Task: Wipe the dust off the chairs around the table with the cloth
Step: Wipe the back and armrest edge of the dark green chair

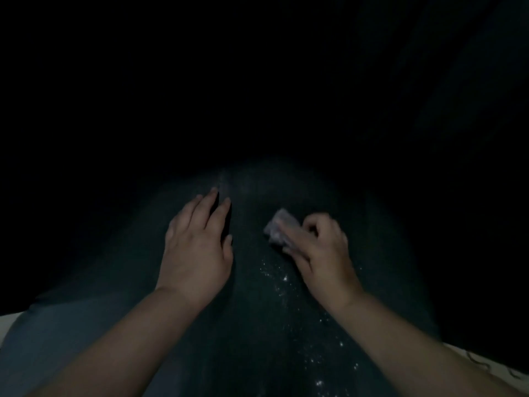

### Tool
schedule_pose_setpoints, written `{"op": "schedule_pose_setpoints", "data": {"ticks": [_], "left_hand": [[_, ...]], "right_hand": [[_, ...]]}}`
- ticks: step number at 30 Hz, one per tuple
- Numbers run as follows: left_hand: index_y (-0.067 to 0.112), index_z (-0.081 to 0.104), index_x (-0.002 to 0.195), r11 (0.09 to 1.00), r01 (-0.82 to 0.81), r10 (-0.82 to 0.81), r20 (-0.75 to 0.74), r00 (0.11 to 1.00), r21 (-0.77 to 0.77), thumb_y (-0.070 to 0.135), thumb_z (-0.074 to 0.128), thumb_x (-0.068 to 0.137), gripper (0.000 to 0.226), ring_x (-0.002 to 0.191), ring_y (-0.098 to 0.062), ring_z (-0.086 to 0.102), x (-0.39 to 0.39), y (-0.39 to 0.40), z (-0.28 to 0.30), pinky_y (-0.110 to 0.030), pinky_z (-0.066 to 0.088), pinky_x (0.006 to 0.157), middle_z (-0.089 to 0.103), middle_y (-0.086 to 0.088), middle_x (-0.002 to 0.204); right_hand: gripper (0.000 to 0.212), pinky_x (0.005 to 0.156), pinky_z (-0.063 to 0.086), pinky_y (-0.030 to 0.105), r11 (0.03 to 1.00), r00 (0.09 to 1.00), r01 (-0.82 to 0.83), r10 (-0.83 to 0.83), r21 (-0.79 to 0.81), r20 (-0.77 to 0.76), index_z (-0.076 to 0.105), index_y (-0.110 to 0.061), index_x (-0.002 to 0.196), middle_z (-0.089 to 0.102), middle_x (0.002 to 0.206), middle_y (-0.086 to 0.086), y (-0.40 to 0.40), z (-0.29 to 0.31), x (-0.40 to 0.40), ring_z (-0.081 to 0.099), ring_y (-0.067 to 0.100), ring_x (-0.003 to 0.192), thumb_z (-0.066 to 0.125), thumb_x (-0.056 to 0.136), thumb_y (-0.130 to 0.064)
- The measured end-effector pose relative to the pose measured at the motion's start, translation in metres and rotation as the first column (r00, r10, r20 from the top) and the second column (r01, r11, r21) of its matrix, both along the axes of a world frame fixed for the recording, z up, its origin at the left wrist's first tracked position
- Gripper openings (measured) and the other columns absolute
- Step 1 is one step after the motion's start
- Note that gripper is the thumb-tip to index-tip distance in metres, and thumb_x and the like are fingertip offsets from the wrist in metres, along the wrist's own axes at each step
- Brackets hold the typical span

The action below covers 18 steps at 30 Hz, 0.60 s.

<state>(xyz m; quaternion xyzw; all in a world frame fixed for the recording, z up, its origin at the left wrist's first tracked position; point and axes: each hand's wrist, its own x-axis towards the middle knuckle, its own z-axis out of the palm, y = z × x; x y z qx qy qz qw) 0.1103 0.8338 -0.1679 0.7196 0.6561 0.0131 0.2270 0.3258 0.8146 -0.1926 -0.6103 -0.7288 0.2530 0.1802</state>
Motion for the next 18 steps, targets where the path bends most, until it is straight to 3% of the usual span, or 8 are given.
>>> {"op": "schedule_pose_setpoints", "data": {"ticks": [3, 6, 9, 11, 15, 18], "left_hand": [[0.017, 0.035, 0.148, 1.000, -0.007, 0.007, -0.010, 1.000, 0.000, 0.026, 0.055, 0.092, 0.060, 0.143, -0.022, 0.020, -0.008, -0.006, 0.003, -0.042, 0.018, 0.115, 0.024, -0.003, 0.157], [0.013, 0.043, 0.144, 0.999, -0.030, 0.030, 0.008, 1.000, 0.030, 0.020, 0.059, 0.090, 0.056, 0.139, -0.027, 0.029, -0.016, -0.013, 0.003, -0.045, 0.025, 0.113, 0.032, -0.007, 0.154], [0.011, 0.047, 0.141, 0.997, -0.043, 0.043, 0.003, 0.999, 0.062, 0.016, 0.061, 0.088, 0.055, 0.136, -0.030, 0.034, -0.020, -0.021, 0.000, -0.048, 0.030, 0.111, 0.037, -0.009, 0.151], [0.010, 0.047, 0.141, 0.996, -0.044, 0.044, -0.006, 0.999, 0.075, 0.015, 0.061, 0.088, 0.055, 0.136, -0.031, 0.034, -0.019, -0.027, -0.003, -0.049, 0.029, 0.111, 0.038, -0.010, 0.150], [0.010, 0.047, 0.141, 0.996, -0.051, 0.052, -0.013, 0.999, 0.066, 0.014, 0.063, 0.087, 0.056, 0.136, -0.033, 0.035, -0.016, -0.038, -0.001, -0.049, 0.030, 0.112, 0.037, -0.011, 0.151], [0.009, 0.048, 0.140, 0.997, -0.047, 0.049, -0.027, 0.998, 0.058, 0.014, 0.065, 0.086, 0.057, 0.133, -0.034, 0.039, -0.020, -0.043, 0.003, -0.050, 0.034, 0.110, 0.038, -0.012, 0.150]], "right_hand": [[0.051, 0.077, 0.049, 0.042, 1.000, 0.996, 0.012, -0.013, -0.014, -0.090, 0.058, -0.041, 0.127, 0.043, 0.098, -0.002, 0.005, 0.004, 0.008, 0.046, 0.021, 0.091, 0.068, 0.084, -0.016], [0.049, 0.083, 0.047, 0.046, 0.973, 0.981, 0.193, -0.195, 0.124, 0.002, 0.056, -0.036, 0.130, 0.047, 0.104, 0.009, 0.055, 0.000, 0.014, 0.047, 0.030, 0.095, 0.066, 0.087, -0.017], [0.043, 0.087, 0.044, 0.049, 0.950, 0.953, 0.292, -0.298, 0.110, 0.047, 0.059, -0.030, 0.130, 0.050, 0.111, 0.018, 0.083, -0.009, 0.009, 0.046, 0.035, 0.101, 0.065, 0.089, -0.018], [0.044, 0.083, 0.045, 0.049, 0.964, 0.967, 0.248, -0.252, 0.097, 0.031, 0.061, -0.033, 0.126, 0.049, 0.108, 0.014, 0.064, -0.011, 0.000, 0.047, 0.033, 0.098, 0.067, 0.087, -0.014], [0.061, 0.073, 0.044, 0.035, 1.000, 0.999, -0.015, 0.016, 0.021, -0.051, 0.053, -0.051, 0.124, 0.040, 0.101, -0.006, -0.020, -0.009, -0.007, 0.045, 0.023, 0.091, 0.072, 0.081, -0.010], [0.065, 0.073, 0.040, 0.030, 0.999, 0.994, -0.033, 0.035, 0.024, -0.099, 0.053, -0.042, 0.131, 0.039, 0.096, -0.005, -0.031, -0.003, -0.006, 0.042, 0.018, 0.088, 0.074, 0.080, -0.008]]}}
